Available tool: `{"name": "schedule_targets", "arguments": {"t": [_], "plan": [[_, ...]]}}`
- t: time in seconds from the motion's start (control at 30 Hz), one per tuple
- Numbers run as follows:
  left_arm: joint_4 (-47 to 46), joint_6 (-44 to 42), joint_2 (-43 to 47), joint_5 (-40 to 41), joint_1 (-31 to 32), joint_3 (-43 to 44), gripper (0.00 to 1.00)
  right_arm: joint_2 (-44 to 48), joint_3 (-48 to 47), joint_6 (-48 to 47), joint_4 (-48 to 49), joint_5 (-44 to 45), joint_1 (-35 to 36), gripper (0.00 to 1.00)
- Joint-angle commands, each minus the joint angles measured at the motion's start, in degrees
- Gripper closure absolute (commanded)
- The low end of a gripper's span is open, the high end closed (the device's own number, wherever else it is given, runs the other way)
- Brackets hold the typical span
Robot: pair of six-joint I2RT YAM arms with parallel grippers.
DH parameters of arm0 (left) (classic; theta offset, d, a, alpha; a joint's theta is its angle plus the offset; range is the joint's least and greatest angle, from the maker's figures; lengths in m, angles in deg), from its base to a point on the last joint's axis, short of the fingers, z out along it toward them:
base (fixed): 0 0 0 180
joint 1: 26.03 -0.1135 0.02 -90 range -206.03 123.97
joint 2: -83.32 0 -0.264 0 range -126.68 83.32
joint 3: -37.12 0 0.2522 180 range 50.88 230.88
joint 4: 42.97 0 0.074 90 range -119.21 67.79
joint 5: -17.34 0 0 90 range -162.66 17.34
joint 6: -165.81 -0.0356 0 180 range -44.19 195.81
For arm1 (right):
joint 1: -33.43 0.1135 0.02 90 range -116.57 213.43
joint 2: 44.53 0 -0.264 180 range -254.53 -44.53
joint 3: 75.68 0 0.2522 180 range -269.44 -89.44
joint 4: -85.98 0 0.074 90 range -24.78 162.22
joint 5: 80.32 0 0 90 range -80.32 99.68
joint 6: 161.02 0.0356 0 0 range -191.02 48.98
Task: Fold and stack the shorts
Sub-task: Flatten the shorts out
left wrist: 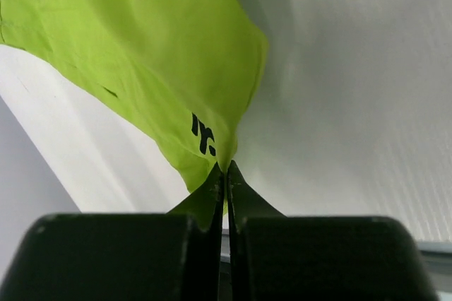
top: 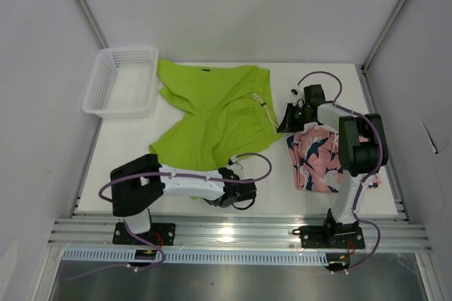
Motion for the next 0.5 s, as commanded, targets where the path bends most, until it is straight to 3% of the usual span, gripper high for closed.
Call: {"name": "schedule_targets", "arguments": {"t": [0.0, 0.13, 0.47], "plan": [[0.86, 3.09, 8.10, -0.34, -2.27, -1.04, 1.00, 2.97, -0.28, 1.25, -0.89, -3.09, -2.12, 1.00], [2.70, 4.67, 14.95, -1.39, -4.65, -1.05, 1.00, 4.91, -1.67, 2.05, -4.84, -1.86, -6.60, 1.00], [5.43, 1.42, 18.83, -2.19, -4.65, 1.24, 1.00, -2.55, -16.00, 0.73, -14.52, -1.86, -9.68, 1.00]]}}
